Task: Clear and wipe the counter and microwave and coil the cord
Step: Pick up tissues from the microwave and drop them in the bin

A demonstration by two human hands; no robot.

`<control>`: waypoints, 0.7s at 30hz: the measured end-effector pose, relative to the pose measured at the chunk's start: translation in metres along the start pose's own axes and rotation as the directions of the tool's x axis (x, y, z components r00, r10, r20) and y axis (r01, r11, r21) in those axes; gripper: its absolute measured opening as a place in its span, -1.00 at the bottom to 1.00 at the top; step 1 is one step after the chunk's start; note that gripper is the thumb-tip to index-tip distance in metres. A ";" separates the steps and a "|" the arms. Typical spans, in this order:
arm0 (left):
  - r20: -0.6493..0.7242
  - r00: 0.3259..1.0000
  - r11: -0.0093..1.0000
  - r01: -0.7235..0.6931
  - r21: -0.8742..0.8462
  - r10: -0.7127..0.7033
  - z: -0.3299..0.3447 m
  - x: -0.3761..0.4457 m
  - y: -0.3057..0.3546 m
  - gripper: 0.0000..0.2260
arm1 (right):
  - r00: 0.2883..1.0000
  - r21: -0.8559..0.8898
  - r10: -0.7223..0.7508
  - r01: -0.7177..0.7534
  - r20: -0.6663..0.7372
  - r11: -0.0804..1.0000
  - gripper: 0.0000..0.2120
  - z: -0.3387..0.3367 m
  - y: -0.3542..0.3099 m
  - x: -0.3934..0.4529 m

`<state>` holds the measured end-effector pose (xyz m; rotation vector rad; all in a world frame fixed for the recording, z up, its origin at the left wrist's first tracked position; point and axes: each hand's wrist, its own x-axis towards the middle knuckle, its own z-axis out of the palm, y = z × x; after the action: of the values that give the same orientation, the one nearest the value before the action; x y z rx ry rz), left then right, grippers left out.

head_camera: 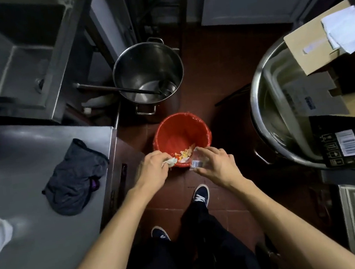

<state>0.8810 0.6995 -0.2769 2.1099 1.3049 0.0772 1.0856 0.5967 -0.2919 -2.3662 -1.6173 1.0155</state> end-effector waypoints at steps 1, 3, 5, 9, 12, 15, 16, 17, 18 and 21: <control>0.006 1.000 1.000 0.021 -0.003 -0.021 0.005 0.009 -0.001 -0.80 | 1.000 0.002 0.008 -0.008 0.026 1.000 -0.30 0.002 0.006 0.010; 0.024 0.998 0.998 0.062 -0.026 -0.061 0.015 0.026 -0.006 -0.81 | 0.997 0.001 0.023 -0.023 0.079 1.000 -0.30 0.009 0.016 0.028; 0.039 0.995 0.994 0.097 -0.047 -0.095 0.028 0.044 -0.015 -0.81 | 0.990 -0.001 0.043 -0.043 0.131 0.999 -0.30 0.019 0.024 0.047; 0.093 0.980 0.978 0.184 -0.096 -0.175 0.064 0.087 -0.042 -0.79 | 0.978 -0.012 0.077 -0.076 0.192 0.997 -0.29 0.047 0.040 0.090; 0.149 0.973 0.976 0.194 -0.096 -0.178 0.102 0.124 -0.070 -0.78 | 0.969 -0.026 0.119 -0.116 0.215 0.993 -0.28 0.076 0.056 0.126; 0.195 0.964 0.978 0.197 -0.063 -0.181 0.142 0.161 -0.098 -0.77 | 0.959 -0.010 0.160 -0.162 0.235 0.987 -0.27 0.112 0.078 0.164; 0.200 0.963 0.980 0.194 -0.054 -0.179 0.155 0.173 -0.107 -0.77 | 0.956 -0.012 0.166 -0.168 0.243 0.986 -0.27 0.125 0.085 0.177; 0.203 0.962 0.980 0.195 -0.042 -0.182 0.169 0.183 -0.117 -0.77 | 0.954 -0.015 0.166 -0.167 0.249 0.986 -0.27 0.138 0.091 0.190; 0.208 0.960 0.980 0.198 -0.029 -0.188 0.182 0.192 -0.127 -0.77 | 0.952 -0.019 0.165 -0.166 0.259 0.986 -0.27 0.151 0.098 0.203; 0.235 0.944 0.971 0.239 0.002 -0.233 0.225 0.213 -0.159 -0.78 | 0.942 -0.044 0.163 -0.157 0.292 0.987 -0.29 0.188 0.114 0.239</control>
<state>0.9477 0.8105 -0.6006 1.8601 1.3917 -0.2482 1.1194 0.7010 -0.5978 -2.4902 -1.5445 1.4524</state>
